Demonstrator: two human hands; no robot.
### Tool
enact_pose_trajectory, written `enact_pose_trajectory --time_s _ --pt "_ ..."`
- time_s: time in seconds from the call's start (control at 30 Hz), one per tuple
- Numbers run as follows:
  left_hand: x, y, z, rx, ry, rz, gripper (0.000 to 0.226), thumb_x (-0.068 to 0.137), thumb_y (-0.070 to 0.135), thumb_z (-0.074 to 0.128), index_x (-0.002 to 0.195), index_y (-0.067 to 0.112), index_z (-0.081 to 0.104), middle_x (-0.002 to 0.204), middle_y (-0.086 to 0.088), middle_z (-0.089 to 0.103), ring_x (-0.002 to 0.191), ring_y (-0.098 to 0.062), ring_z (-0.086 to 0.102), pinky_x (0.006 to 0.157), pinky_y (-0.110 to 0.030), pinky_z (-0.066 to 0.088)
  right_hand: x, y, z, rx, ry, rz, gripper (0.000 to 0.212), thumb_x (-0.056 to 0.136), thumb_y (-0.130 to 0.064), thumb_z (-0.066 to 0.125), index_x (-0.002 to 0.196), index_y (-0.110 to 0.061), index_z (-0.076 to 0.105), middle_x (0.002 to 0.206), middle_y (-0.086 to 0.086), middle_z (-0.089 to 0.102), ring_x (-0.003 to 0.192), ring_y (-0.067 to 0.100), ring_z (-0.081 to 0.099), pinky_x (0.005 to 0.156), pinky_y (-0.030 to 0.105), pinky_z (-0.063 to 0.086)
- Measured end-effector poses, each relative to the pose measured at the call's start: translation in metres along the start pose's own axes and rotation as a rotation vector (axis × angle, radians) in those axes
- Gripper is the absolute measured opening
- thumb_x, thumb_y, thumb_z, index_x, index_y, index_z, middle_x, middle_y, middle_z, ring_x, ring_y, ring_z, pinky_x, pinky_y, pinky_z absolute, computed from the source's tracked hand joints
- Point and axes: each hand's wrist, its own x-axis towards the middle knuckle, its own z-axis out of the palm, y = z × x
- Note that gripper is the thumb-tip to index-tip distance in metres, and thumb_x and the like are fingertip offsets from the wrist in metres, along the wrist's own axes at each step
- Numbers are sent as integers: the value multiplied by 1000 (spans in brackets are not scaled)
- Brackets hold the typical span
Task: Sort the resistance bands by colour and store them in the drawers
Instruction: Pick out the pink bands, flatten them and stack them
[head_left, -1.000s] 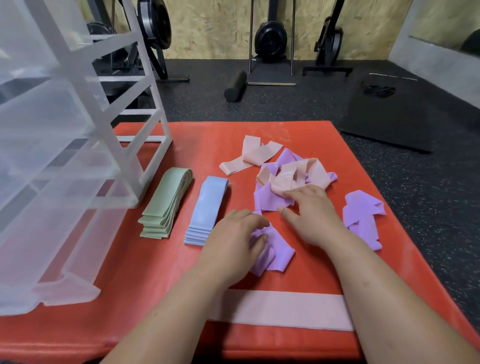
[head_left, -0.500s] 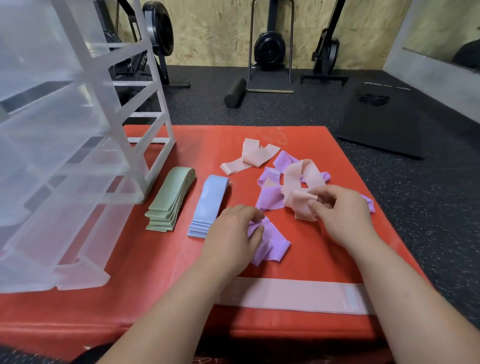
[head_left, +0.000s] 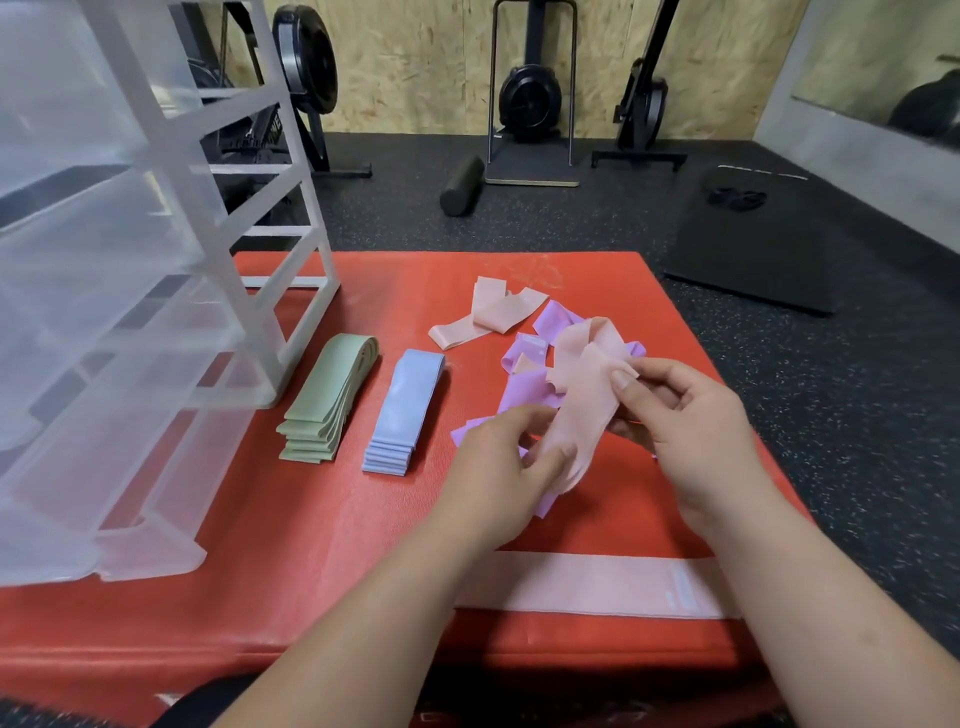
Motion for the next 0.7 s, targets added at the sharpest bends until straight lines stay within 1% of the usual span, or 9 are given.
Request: enact_pose_trajectory --time_s 0.13,0.23,0.37,0.4,0.47,0.53,0.6,0.63,0.7 --pt "7 -4 5 -114 -15 -88 25 94 21 76 118 27 71 81 13 74 73 0 65 73 -22 47 10 7 -5 46 121 69 12 99 -8 68 111 -8 71 97 12 81 82 16 75 64 22 59" --pt "12 -7 1 -207 -27 -131 25 95 15 75 118 23 71 78 11 74 73 -6 69 81 -32 57 19 12 -15 0 209 126 15 98 -6 68 114 -6 70 98 13 80 82 21 75 53 18 53" --pt "13 -7 -5 -302 -41 -167 27 96 9 70 117 25 69 84 0 71 76 -22 72 81 -45 64 29 25 -33 -290 191 165 20 90 -8 74 109 -12 71 90 6 76 69 15 68 52 26 51" --pt "13 -8 -6 -292 -41 -166 28 95 8 70 117 26 69 85 -1 72 79 -25 73 80 -45 65 32 30 -38 -427 164 172 27 85 -15 77 111 -16 71 92 6 76 72 16 68 58 29 51" --pt "15 -12 -7 -208 -42 -133 32 93 6 69 116 28 68 87 3 74 81 -19 72 80 -36 61 34 36 -47 -814 69 170 45 78 -31 82 120 -24 67 107 2 72 96 21 67 82 38 54" --pt "15 -13 -9 -126 -63 -86 38 91 2 66 118 29 67 90 8 76 83 -11 71 80 -27 55 31 38 -48 -1158 -62 2 56 80 -45 76 132 -28 61 121 1 63 121 25 55 104 44 45" --pt "14 -12 -10 -106 -92 -48 41 91 1 66 120 31 66 91 13 77 85 -7 69 84 -26 54 25 37 -42 -1190 -252 -227 54 86 -47 70 137 -33 59 131 -6 60 130 22 48 110 41 39" --pt "13 -9 -10 -114 -109 -29 42 92 2 67 120 32 66 92 14 77 85 -7 69 85 -27 55 22 35 -38 -1140 -355 -286 51 90 -42 70 139 -34 59 137 -10 59 132 17 46 111 36 38" --pt "12 -5 -12 -150 -133 10 42 93 4 69 121 35 65 95 13 78 86 -10 70 86 -33 57 15 34 -28 -1061 -499 -298 49 96 -33 71 142 -35 58 141 -18 57 133 6 46 110 28 36"
